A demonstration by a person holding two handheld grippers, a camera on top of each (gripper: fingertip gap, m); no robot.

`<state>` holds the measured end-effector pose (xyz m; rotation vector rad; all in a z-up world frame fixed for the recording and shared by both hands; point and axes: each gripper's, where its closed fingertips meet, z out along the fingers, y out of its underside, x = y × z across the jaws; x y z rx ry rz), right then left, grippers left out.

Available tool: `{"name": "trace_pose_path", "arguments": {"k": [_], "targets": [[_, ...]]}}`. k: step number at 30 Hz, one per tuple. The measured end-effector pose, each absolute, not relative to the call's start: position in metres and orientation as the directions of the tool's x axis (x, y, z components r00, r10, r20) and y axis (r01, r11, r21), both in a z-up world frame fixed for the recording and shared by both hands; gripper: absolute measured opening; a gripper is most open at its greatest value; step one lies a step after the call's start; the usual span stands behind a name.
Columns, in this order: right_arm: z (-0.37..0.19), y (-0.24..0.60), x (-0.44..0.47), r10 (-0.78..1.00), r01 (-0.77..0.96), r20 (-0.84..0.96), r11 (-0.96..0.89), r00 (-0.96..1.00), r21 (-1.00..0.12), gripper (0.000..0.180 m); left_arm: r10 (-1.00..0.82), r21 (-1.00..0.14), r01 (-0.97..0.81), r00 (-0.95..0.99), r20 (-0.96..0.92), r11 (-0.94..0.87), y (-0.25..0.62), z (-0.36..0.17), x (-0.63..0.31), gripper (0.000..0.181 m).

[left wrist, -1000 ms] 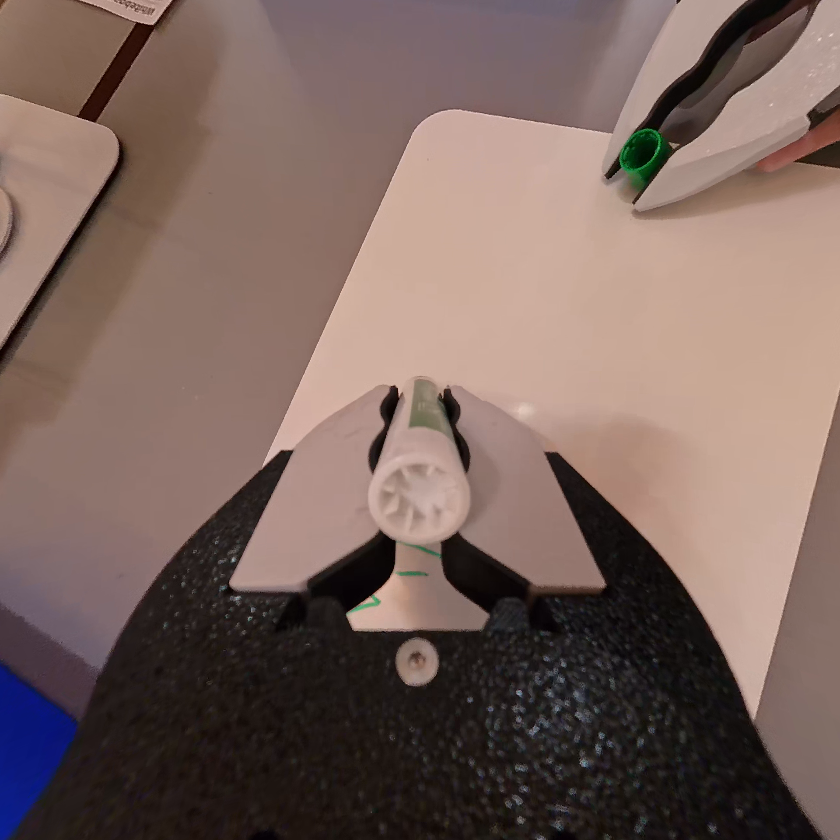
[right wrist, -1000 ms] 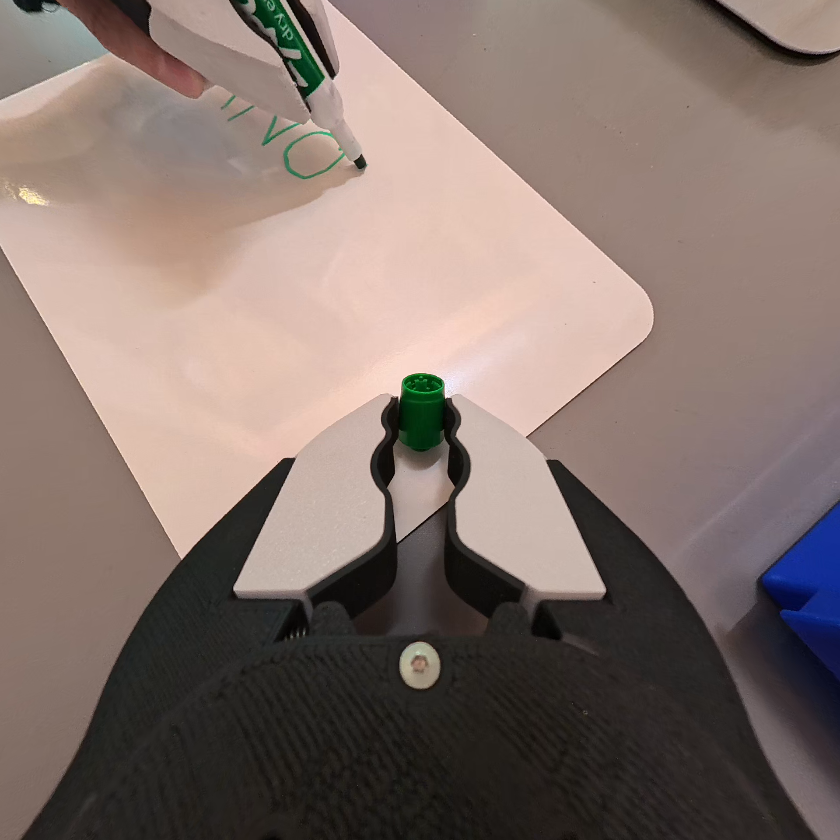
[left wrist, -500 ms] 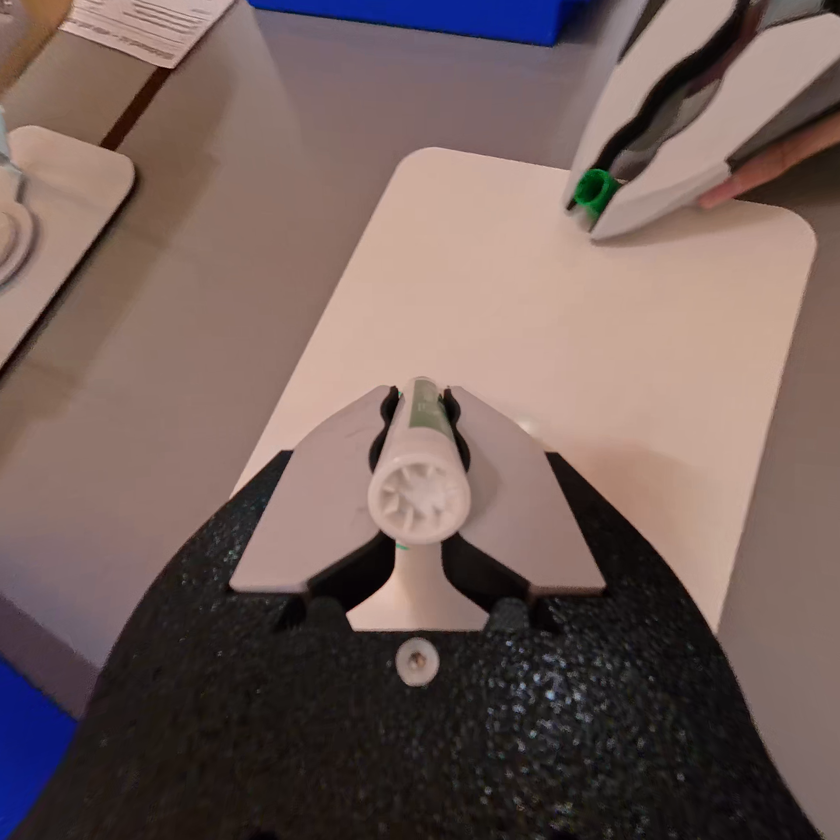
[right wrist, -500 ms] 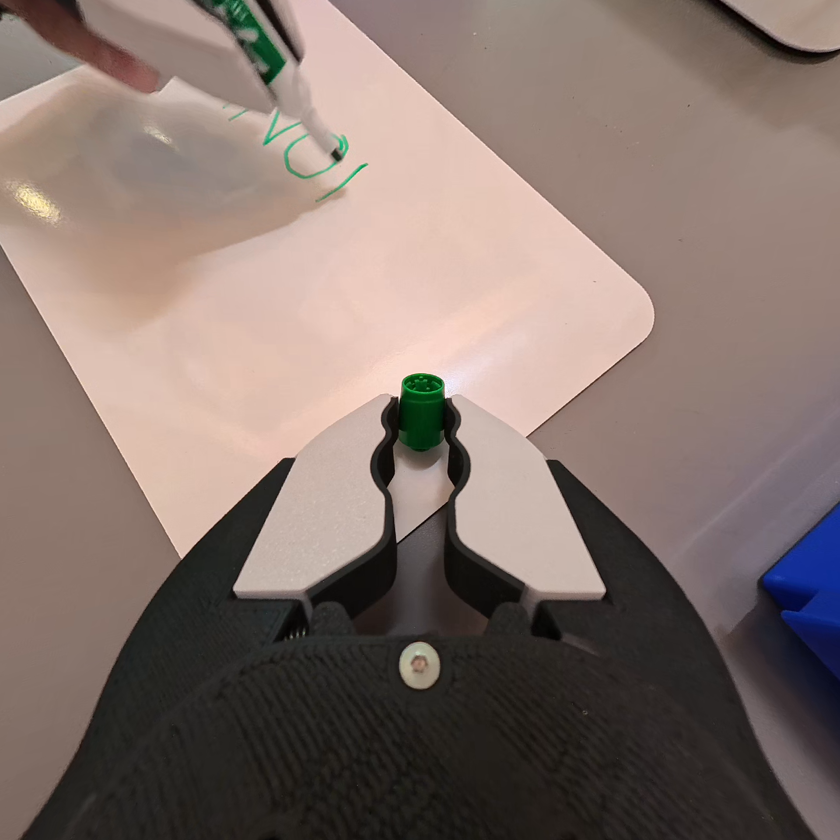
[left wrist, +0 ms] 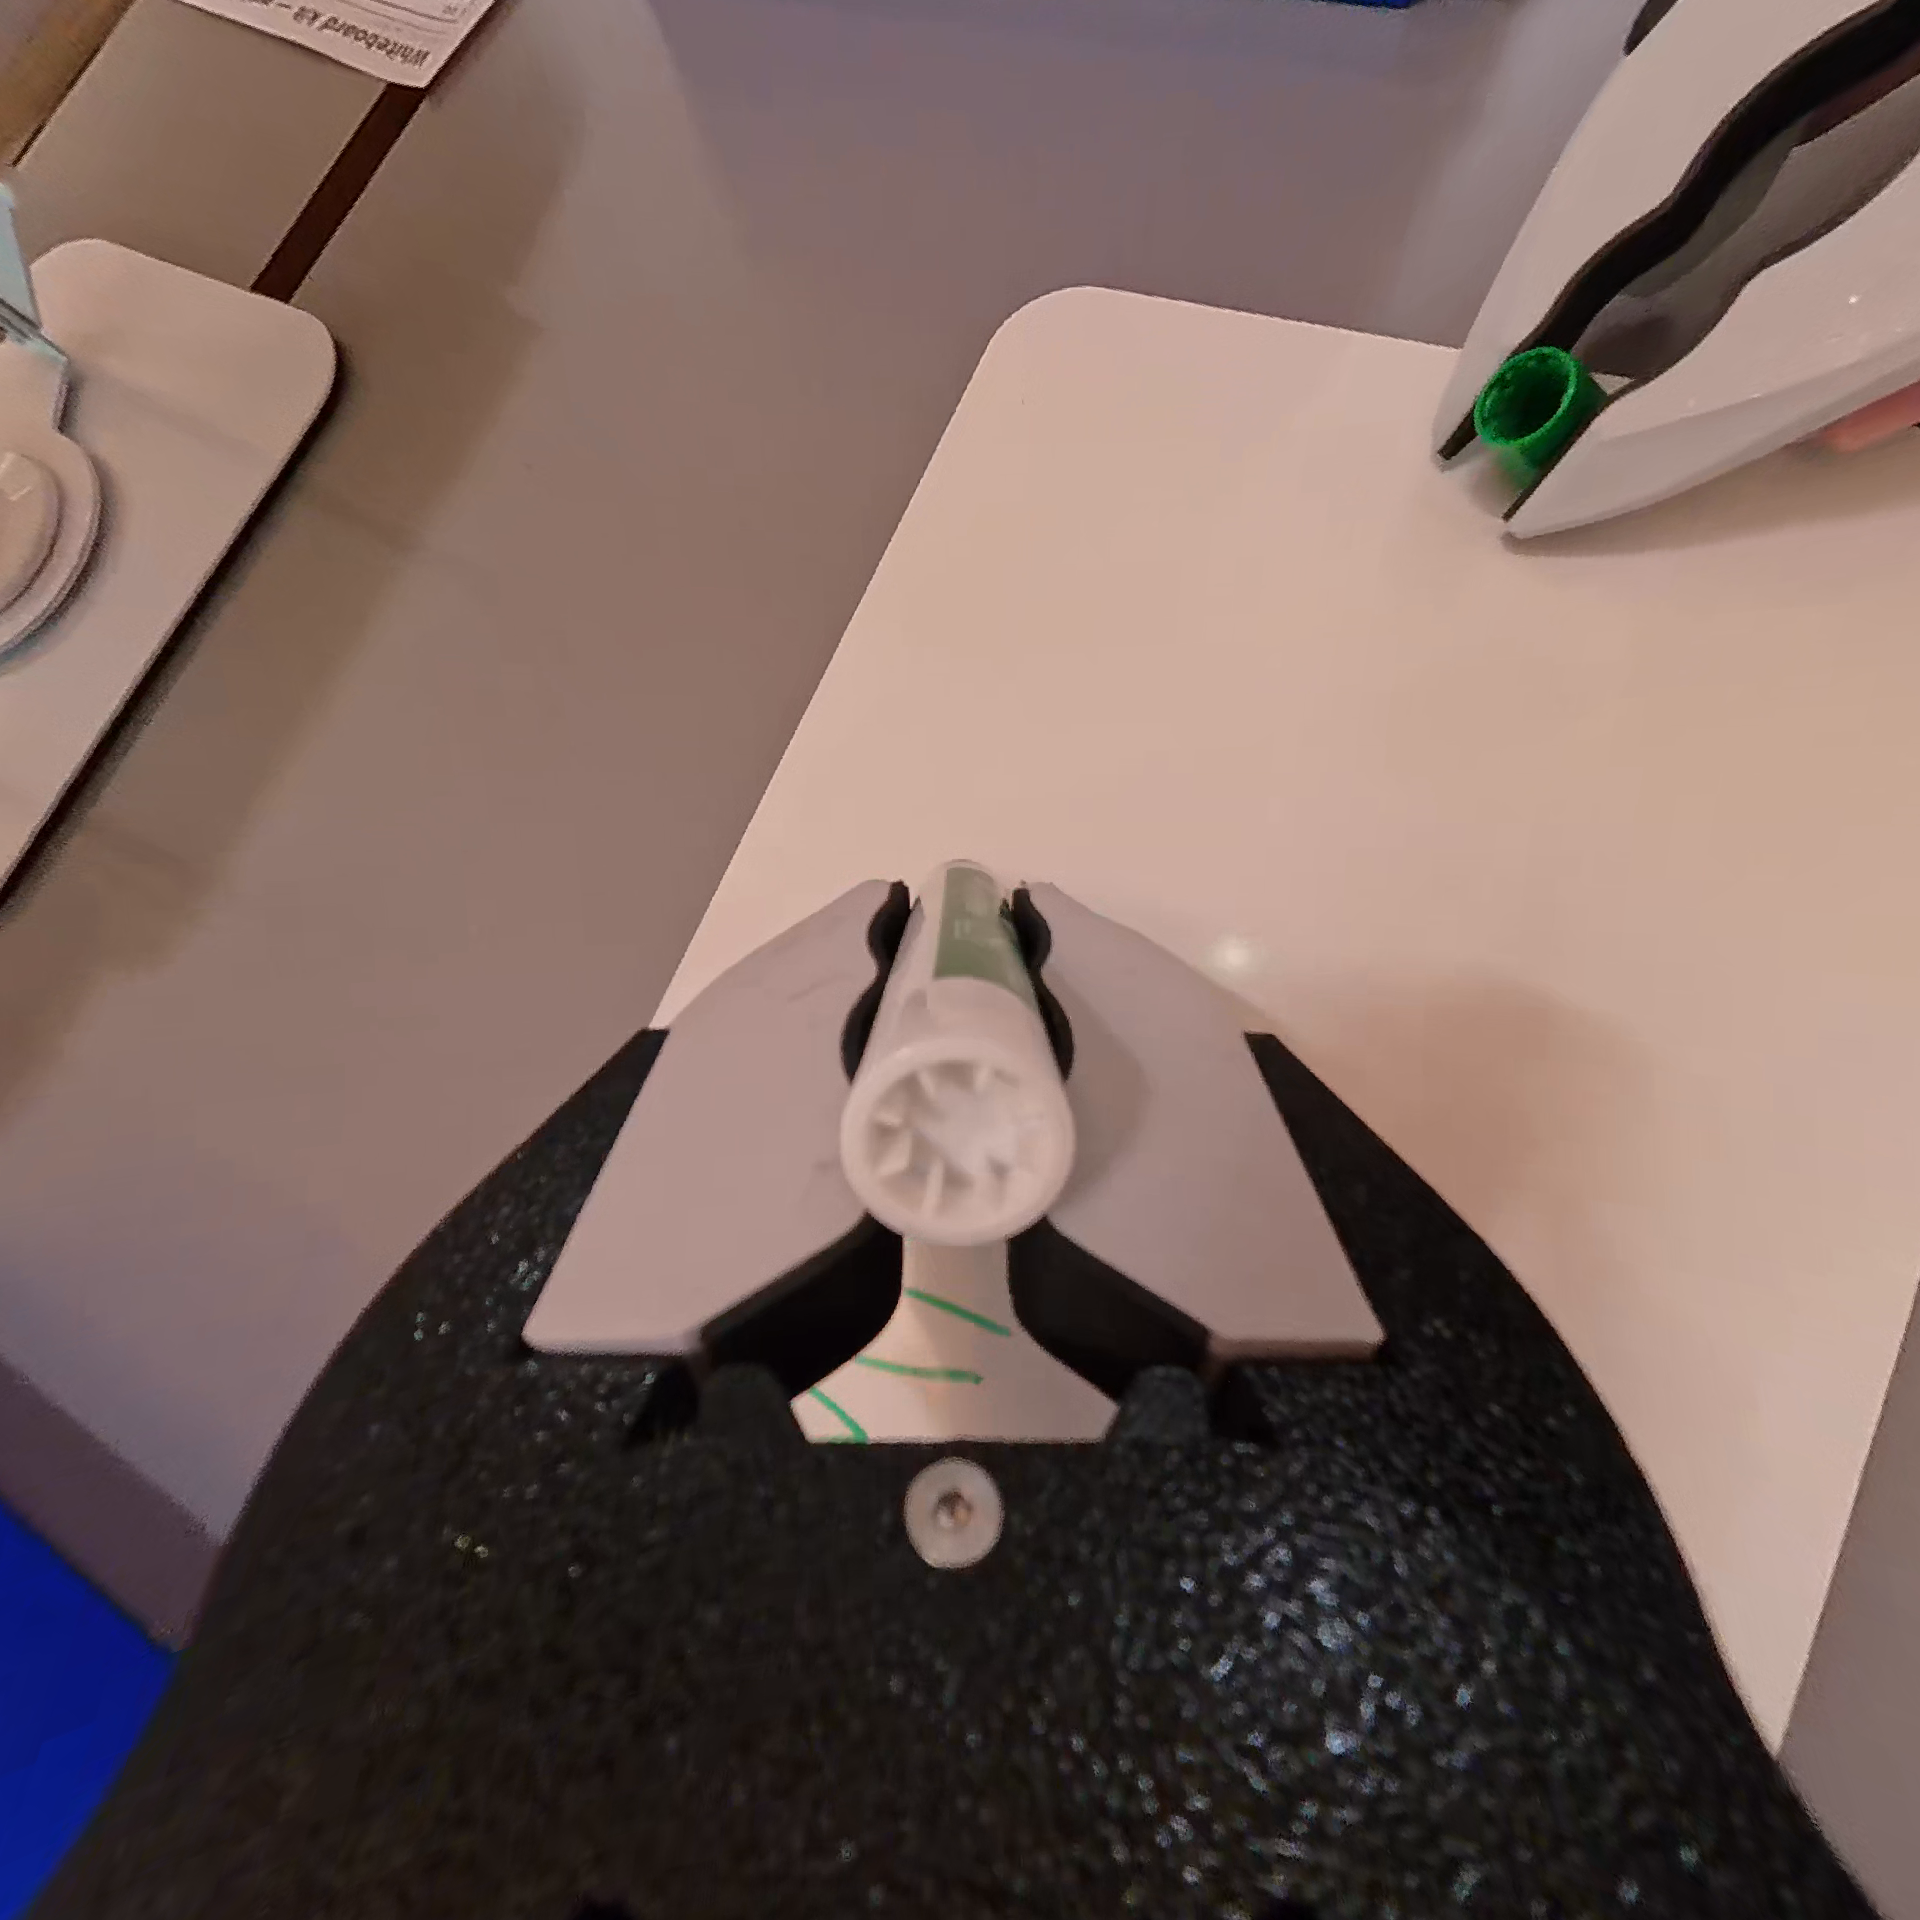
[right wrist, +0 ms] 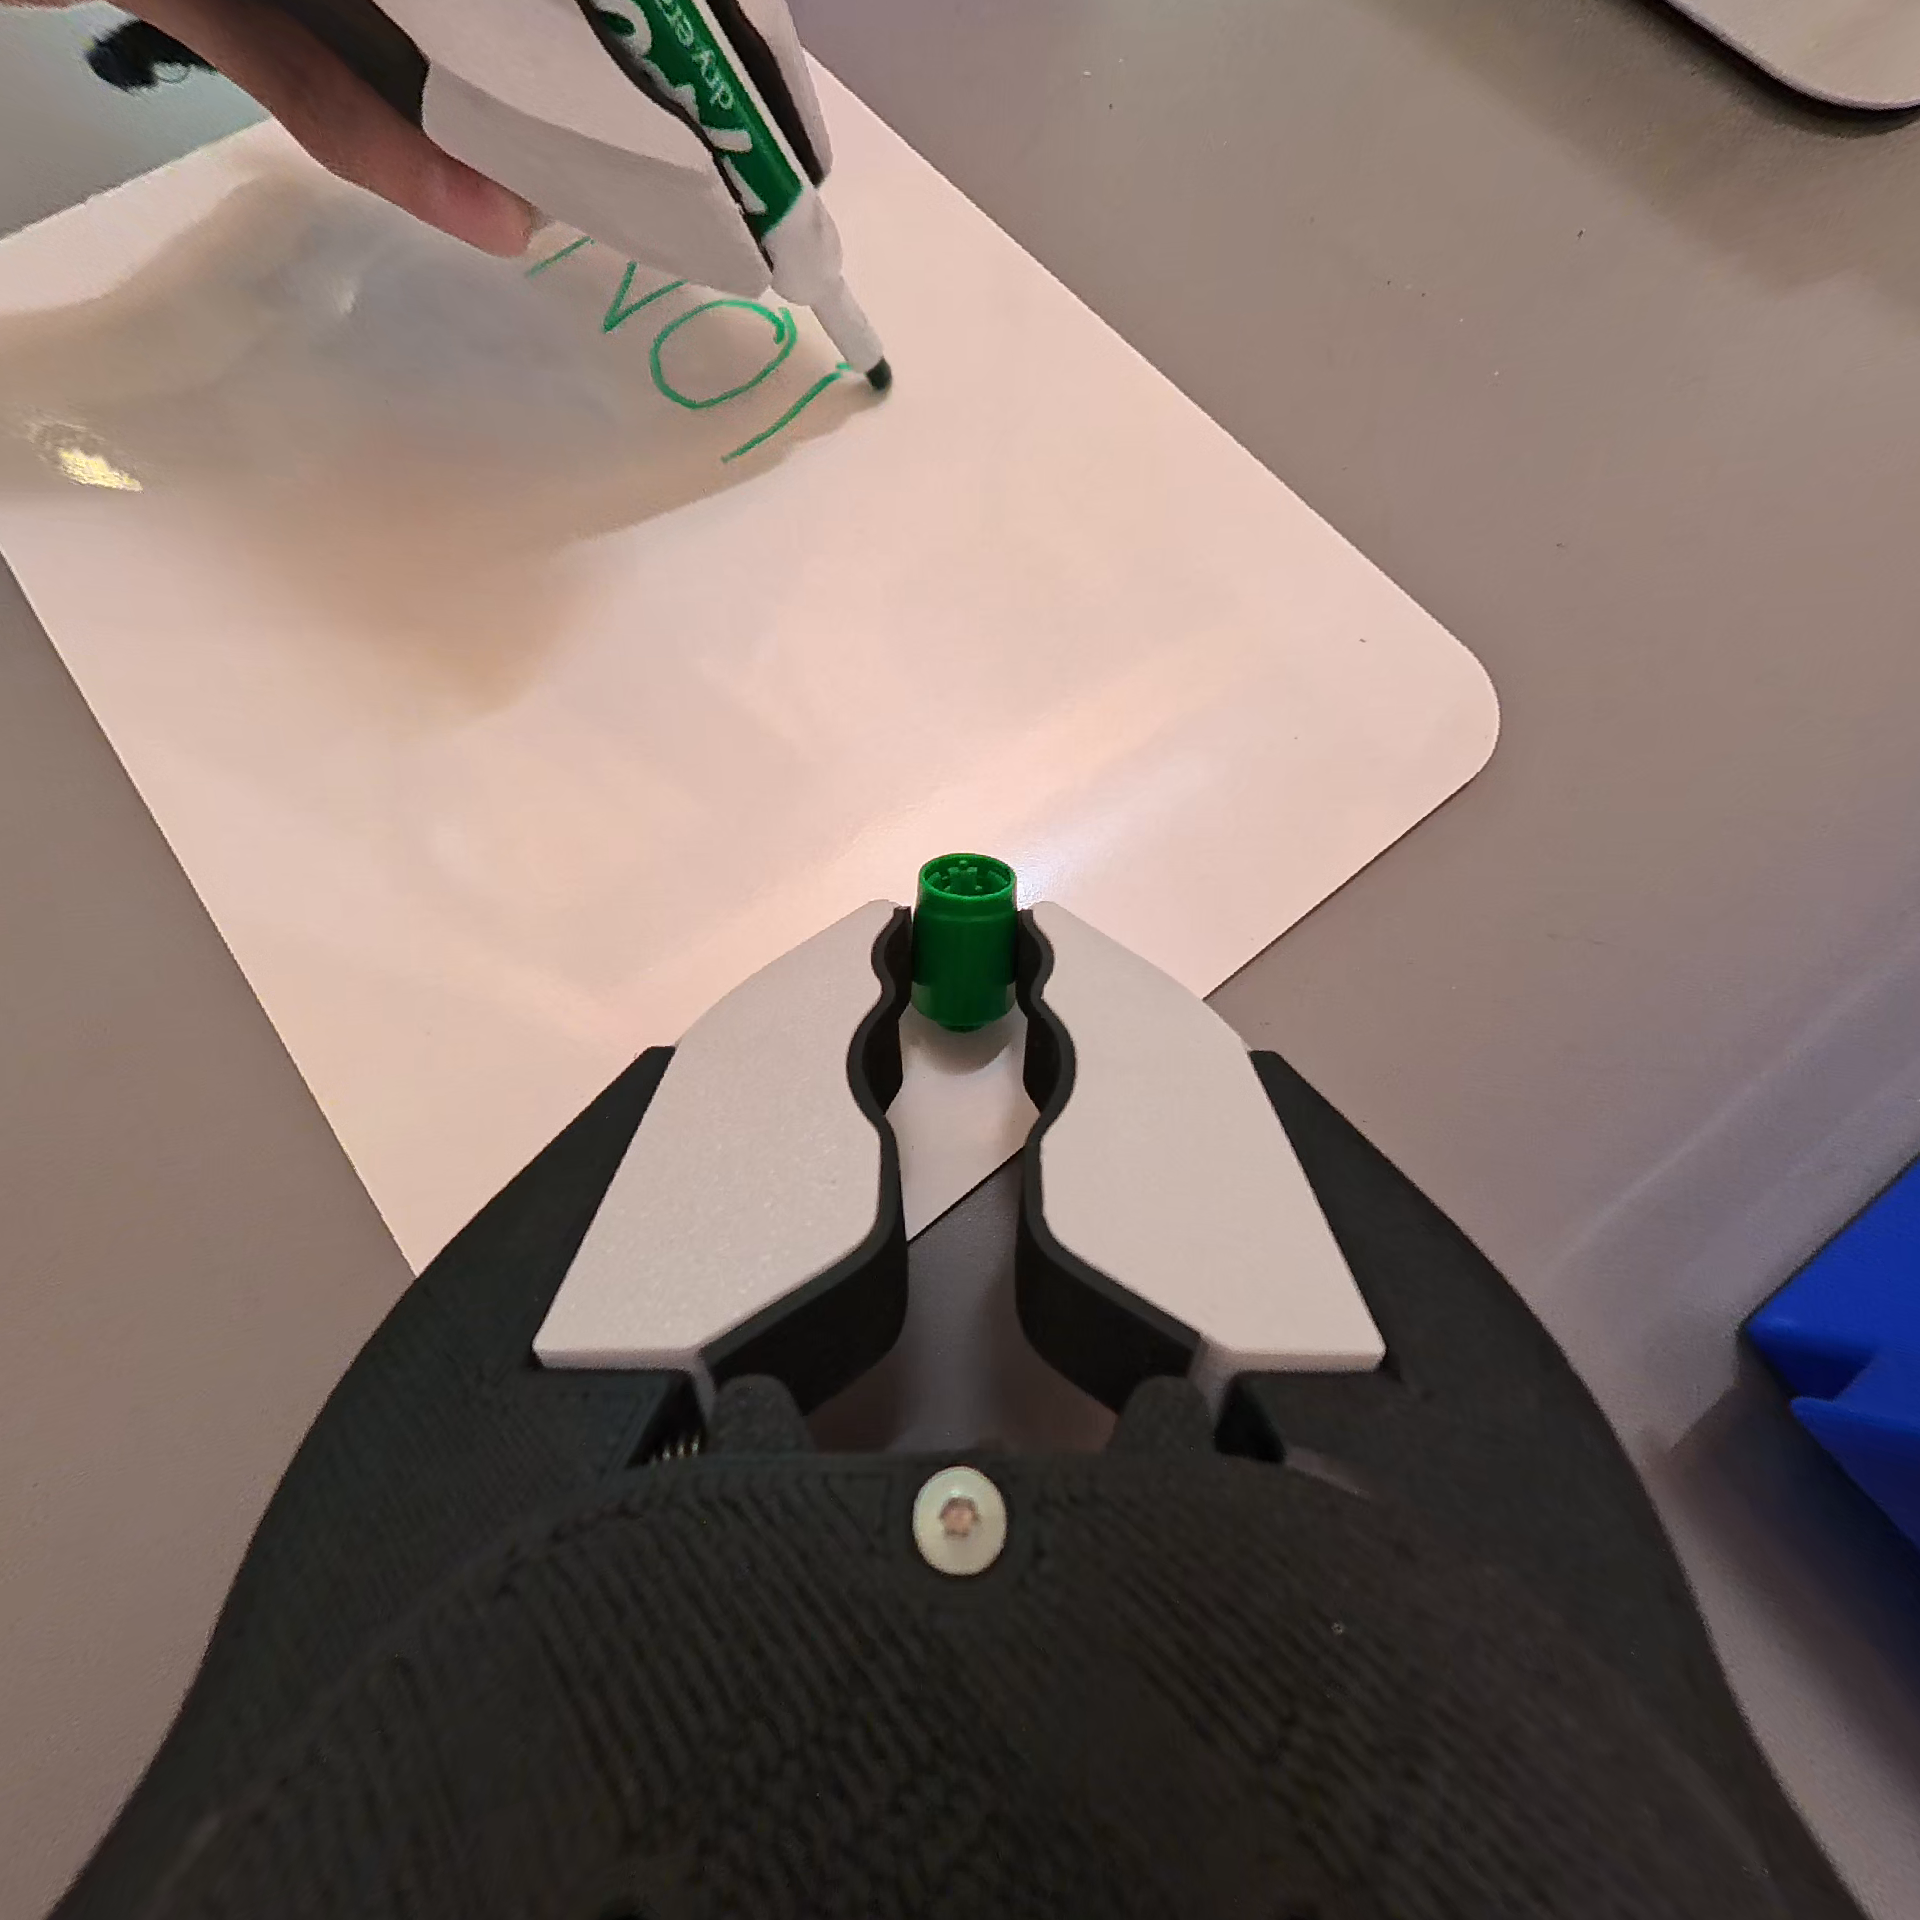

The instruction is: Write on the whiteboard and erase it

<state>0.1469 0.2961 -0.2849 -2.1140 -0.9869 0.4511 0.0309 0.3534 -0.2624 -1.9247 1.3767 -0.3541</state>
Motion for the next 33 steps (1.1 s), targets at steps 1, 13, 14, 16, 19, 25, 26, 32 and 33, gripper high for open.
{"name": "trace_pose_path", "arguments": {"k": [1,13,14,16,19,25,26,32,33], "targets": [[-0.285,0.296,0.147,0.767,0.505,-0.002,-0.424,0.641,-0.752,0.019,-0.907,-0.697,-0.700,0.380,-0.182,-0.154,0.353,-0.262,0.034,0.019],[-0.285,0.296,0.147,0.768,0.505,-0.001,-0.423,0.641,-0.752,0.019,-0.935,-0.666,-0.735,0.311,-0.169,-0.124,0.331,-0.262,0.029,0.019],[-0.285,0.296,0.147,0.768,0.505,-0.001,-0.423,0.641,-0.752,0.019,-0.935,-0.663,-0.738,0.314,-0.168,-0.128,0.330,-0.262,0.026,0.019],[-0.285,0.296,0.147,0.767,0.504,-0.004,-0.425,0.641,-0.752,0.019,-0.933,-0.662,-0.737,0.320,-0.165,-0.136,0.330,-0.262,0.024,0.019],[-0.285,0.296,0.147,0.767,0.504,-0.004,-0.425,0.641,-0.752,0.019,-0.922,-0.724,-0.676,0.357,-0.154,-0.141,0.334,-0.254,0.029,0.019],[-0.285,0.295,0.147,0.770,0.505,-0.007,-0.426,0.639,-0.751,0.019,-0.922,-0.747,-0.651,0.358,-0.147,-0.134,0.340,-0.252,0.052,0.019],[-0.285,0.294,0.149,0.767,0.502,-0.011,-0.430,0.641,-0.750,0.019,-0.926,-0.744,-0.655,0.350,-0.143,-0.133,0.340,-0.254,0.056,0.020],[-0.289,0.295,0.160,0.755,0.514,0.007,-0.439,0.656,-0.737,0.019,-0.924,-0.731,-0.669,0.353,-0.150,-0.136,0.345,-0.257,0.061,0.019],[-0.289,0.295,0.160,0.758,0.522,0.021,-0.429,0.652,-0.737,0.019,-0.924,-0.730,-0.670,0.352,-0.147,-0.139,0.345,-0.257,0.061,0.019]]}}
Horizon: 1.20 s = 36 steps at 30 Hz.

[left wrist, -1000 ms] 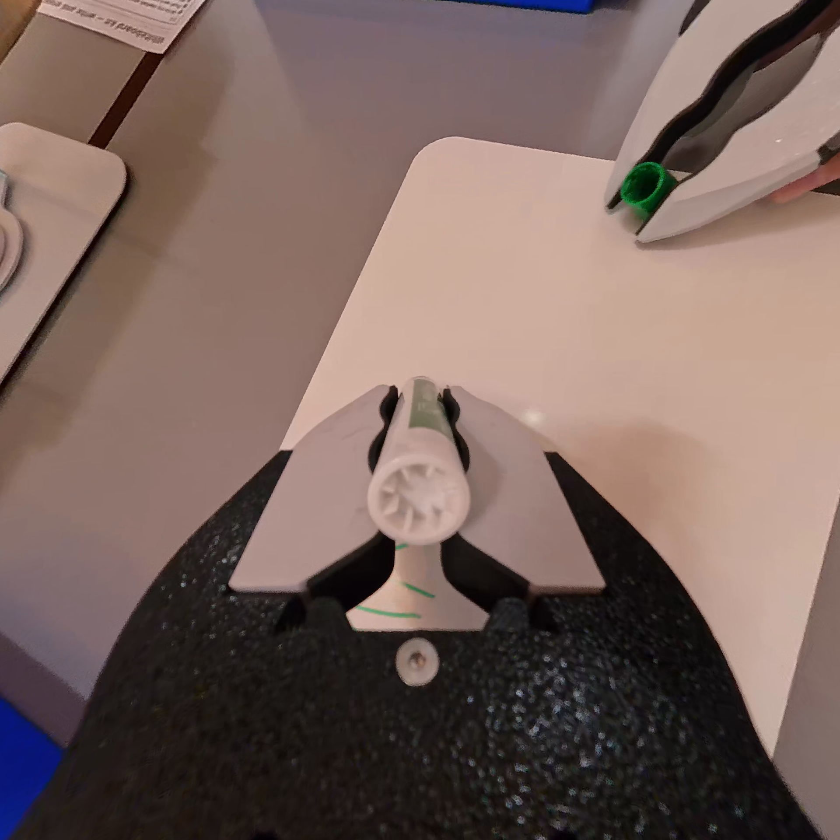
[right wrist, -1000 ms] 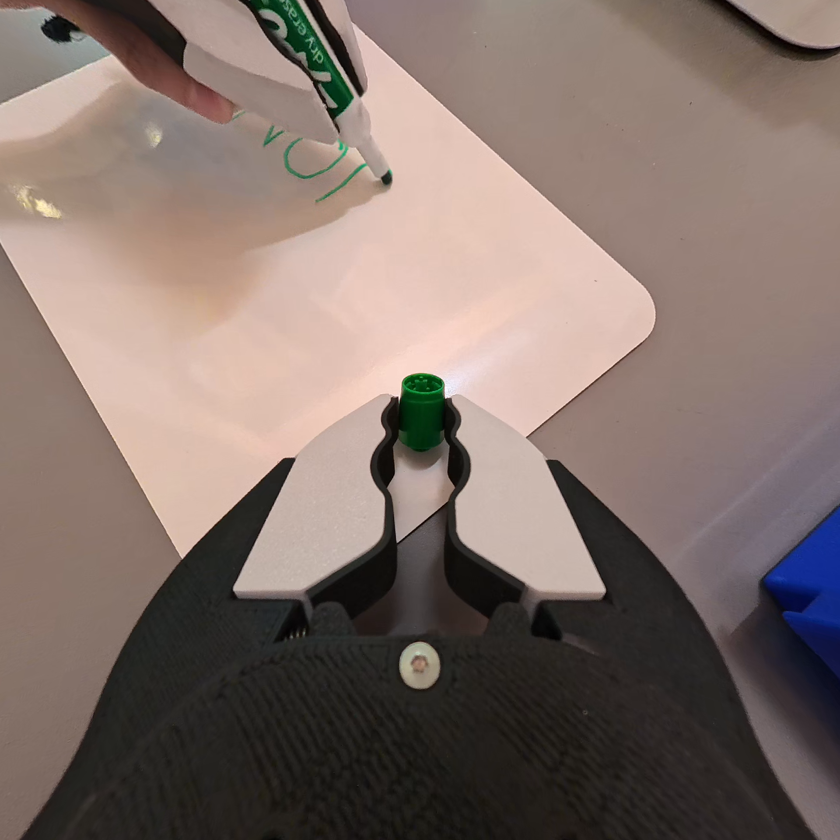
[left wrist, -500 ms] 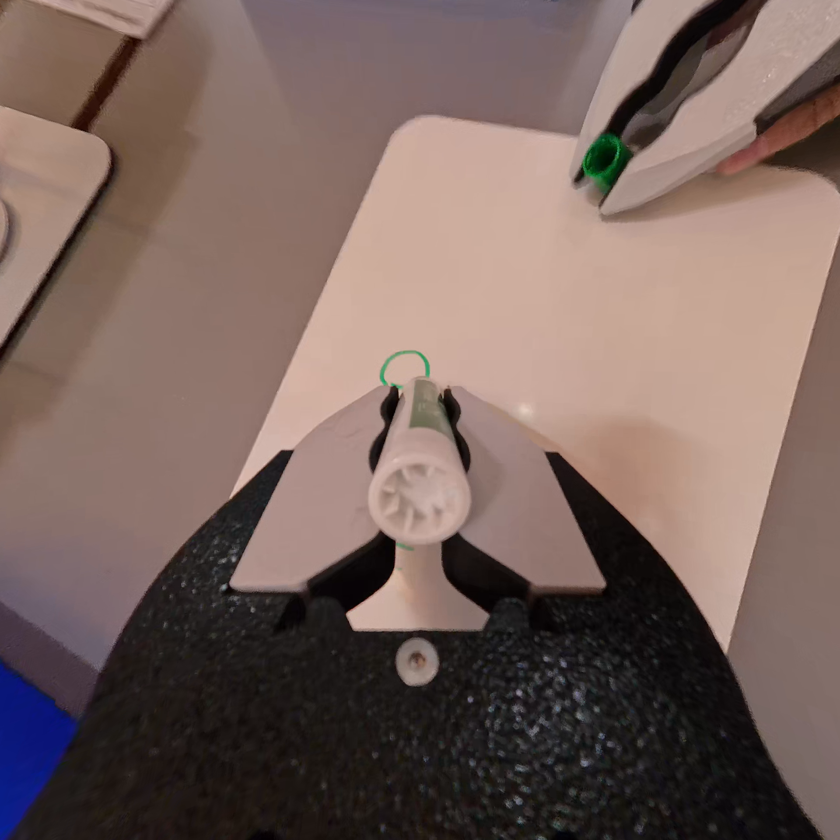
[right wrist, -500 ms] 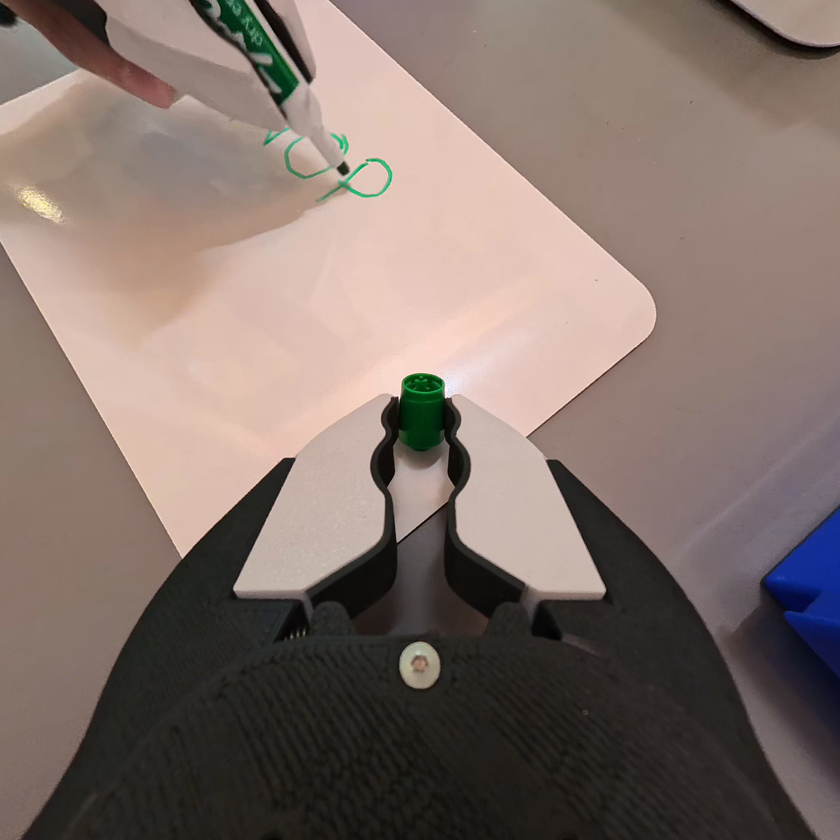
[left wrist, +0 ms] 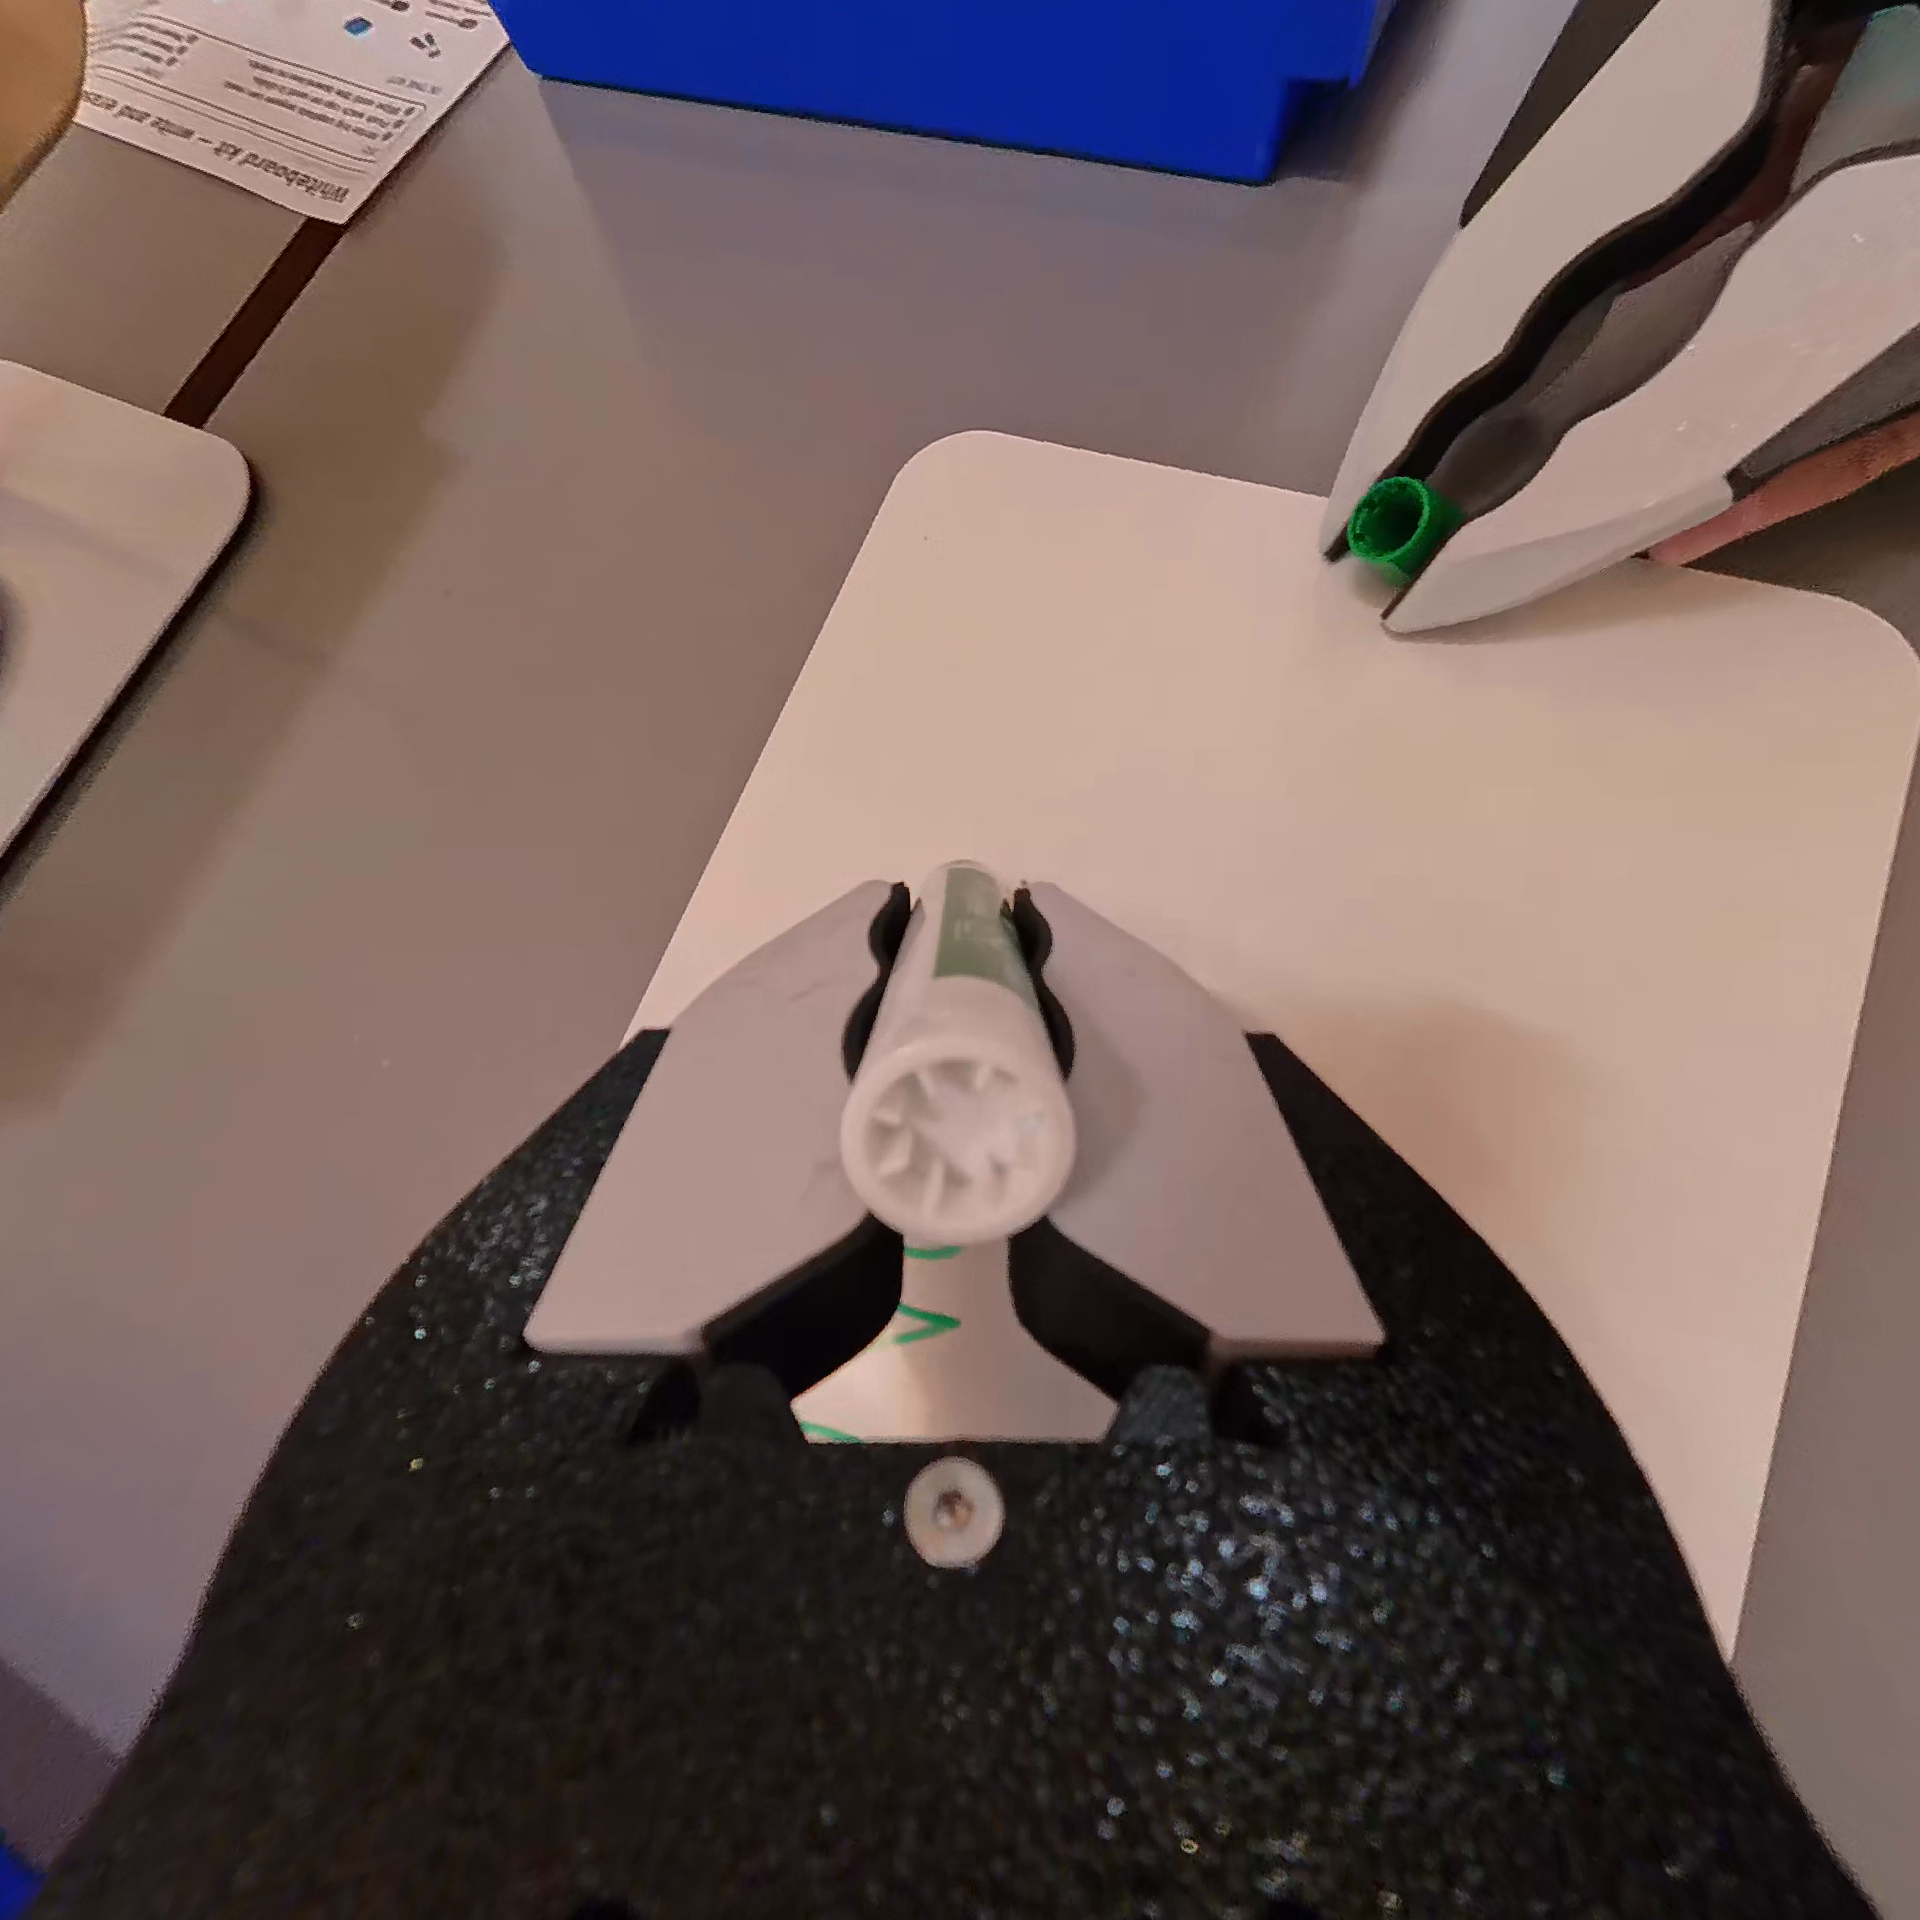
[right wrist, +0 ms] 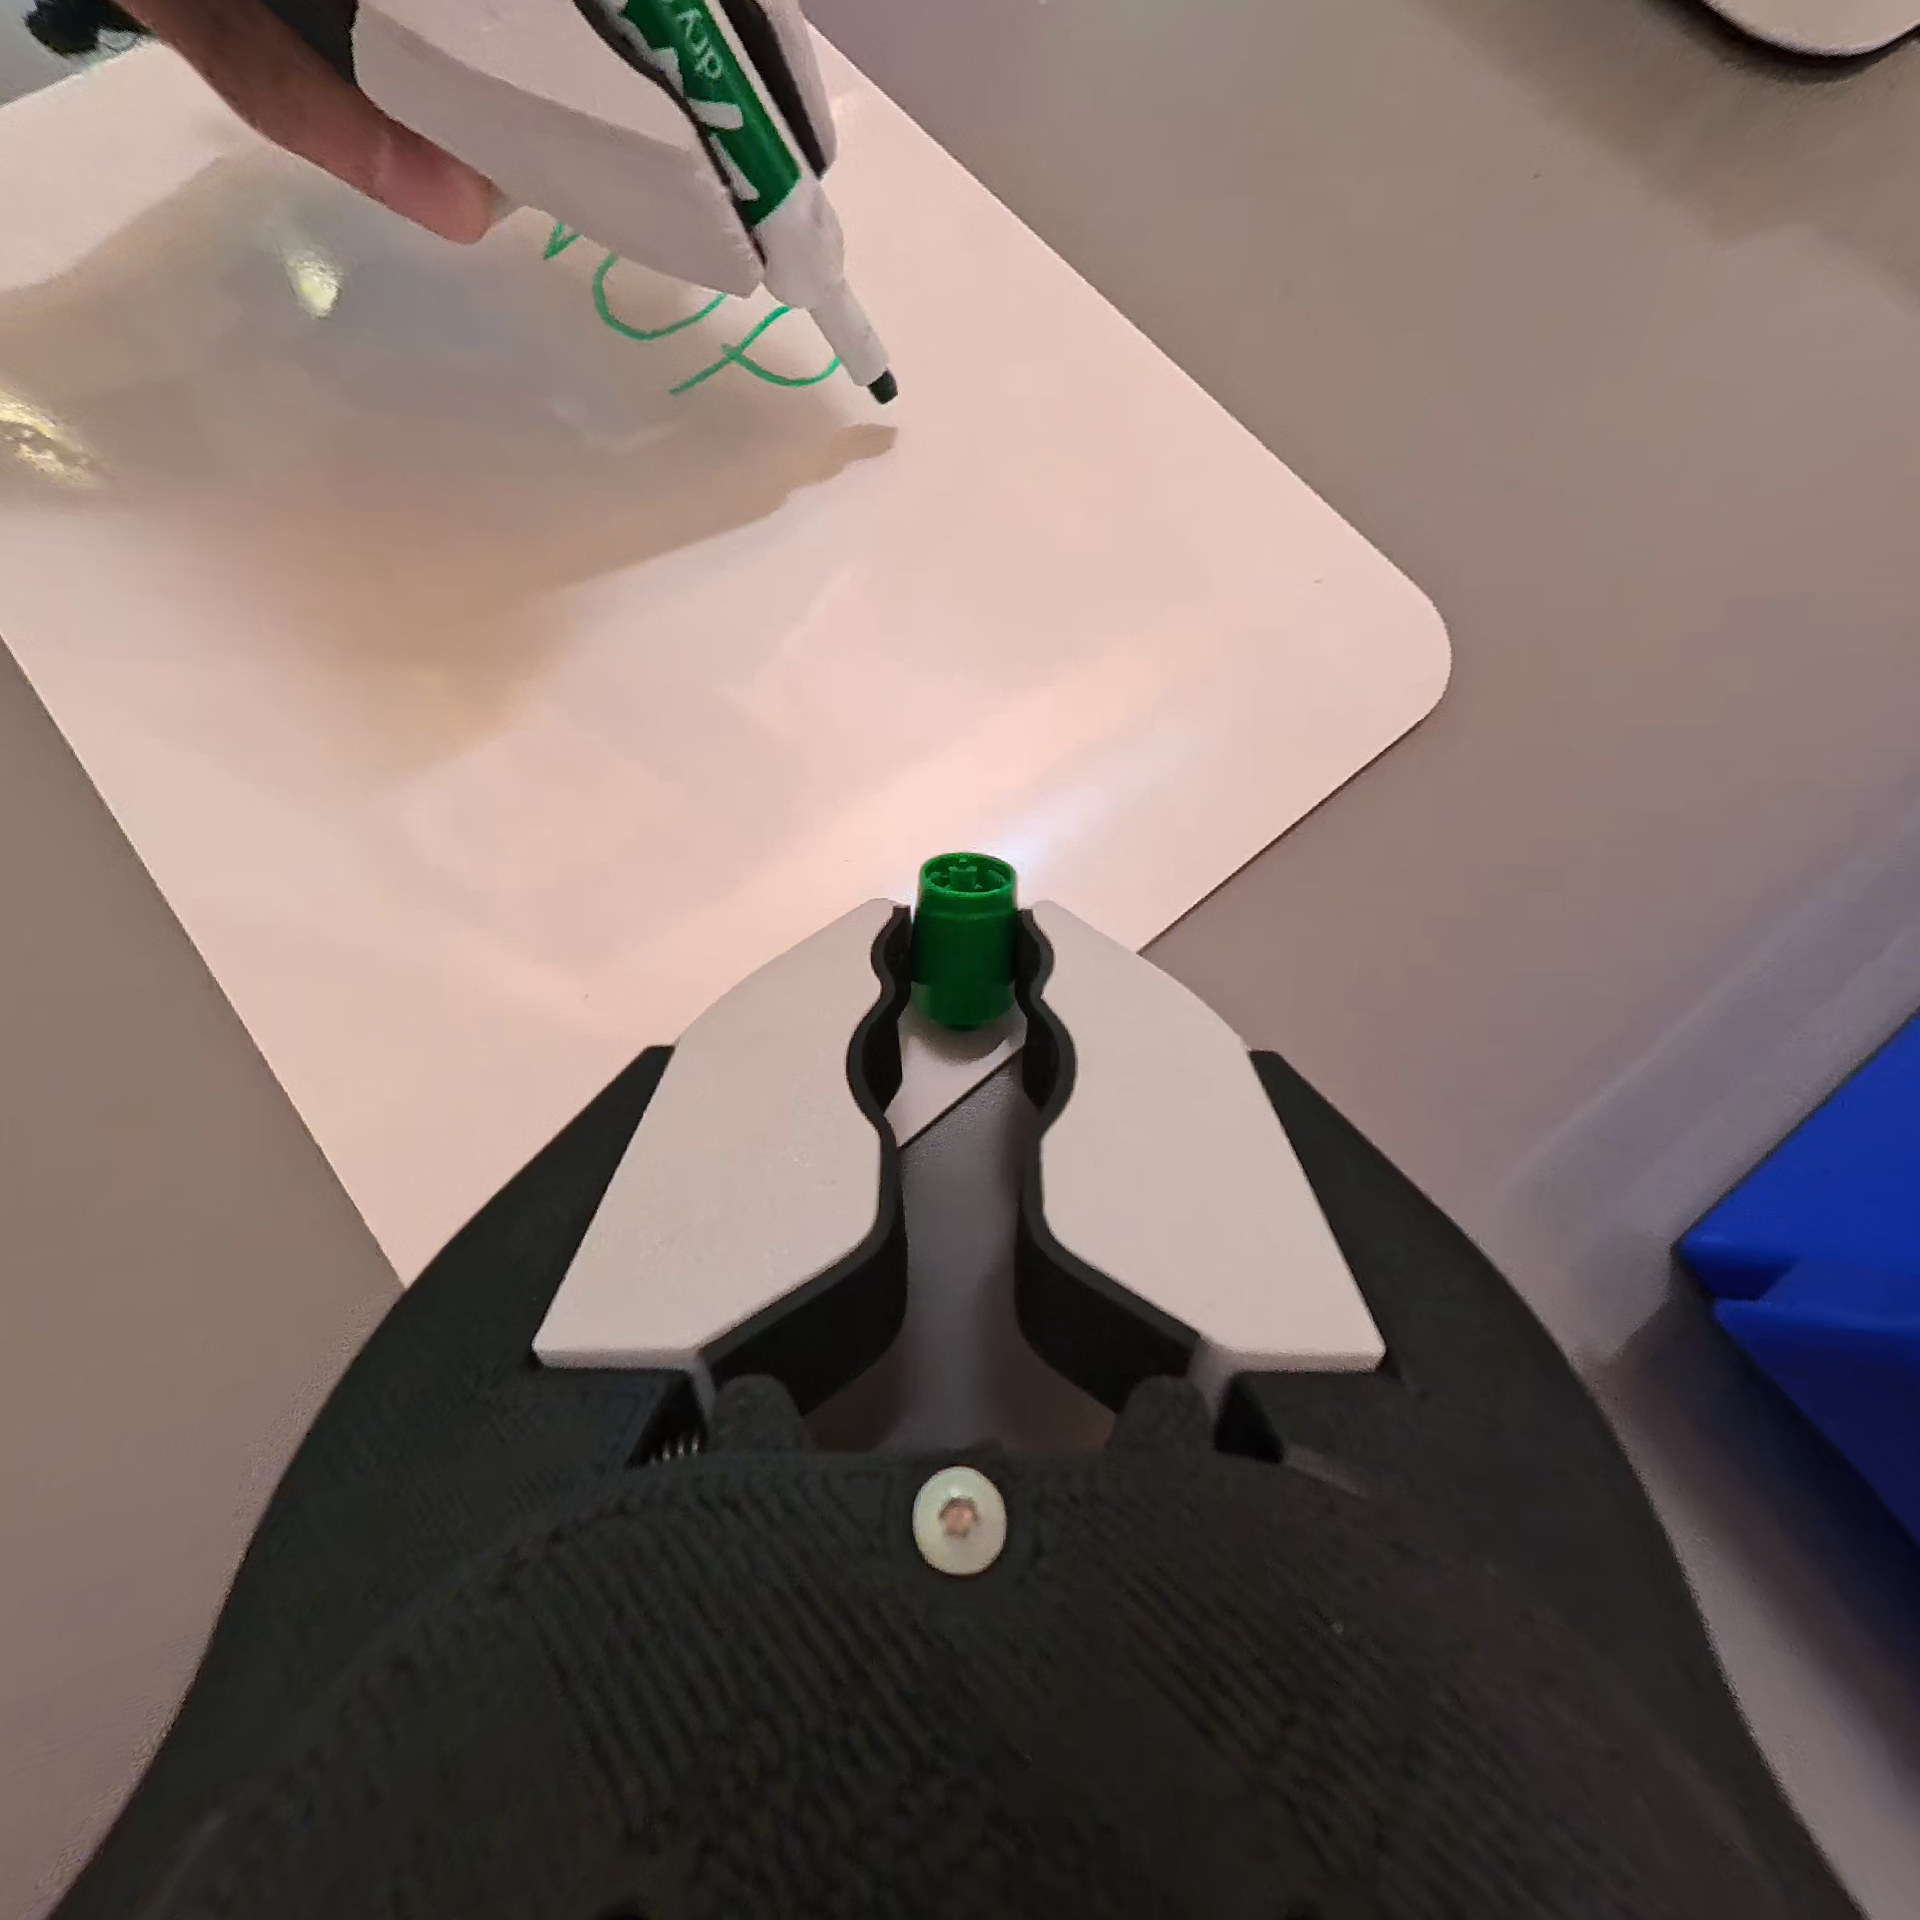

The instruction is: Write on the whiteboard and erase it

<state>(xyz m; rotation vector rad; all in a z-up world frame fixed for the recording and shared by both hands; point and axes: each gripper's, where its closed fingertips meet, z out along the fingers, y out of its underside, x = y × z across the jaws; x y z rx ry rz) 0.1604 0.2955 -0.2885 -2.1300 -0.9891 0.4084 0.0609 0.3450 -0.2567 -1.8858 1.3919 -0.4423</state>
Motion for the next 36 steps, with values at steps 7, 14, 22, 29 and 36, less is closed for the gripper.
{"name": "trace_pose_path", "arguments": {"k": [7,14,22,29,36], "targets": [[-0.289,0.295,0.159,0.767,0.530,0.024,-0.420,0.641,-0.737,0.019,-0.924,-0.722,-0.678,0.348,-0.155,-0.134,0.346,-0.259,0.064,0.019],[-0.289,0.295,0.159,0.767,0.529,0.021,-0.422,0.641,-0.737,0.019,-0.928,-0.724,-0.678,0.339,-0.153,-0.128,0.346,-0.263,0.071,0.019],[-0.289,0.295,0.159,0.767,0.529,0.022,-0.421,0.641,-0.737,0.019,-0.919,-0.696,-0.704,0.355,-0.173,-0.140,0.348,-0.263,0.055,0.019],[-0.288,0.295,0.159,0.767,0.528,0.020,-0.423,0.641,-0.737,0.019,-0.938,-0.685,-0.717,0.313,-0.146,-0.133,0.324,-0.262,0.051,0.019],[-0.288,0.295,0.159,0.767,0.529,0.021,-0.422,0.641,-0.737,0.019,-0.952,-0.706,-0.700,0.276,-0.130,-0.106,0.315,-0.262,0.074,0.019]]}}
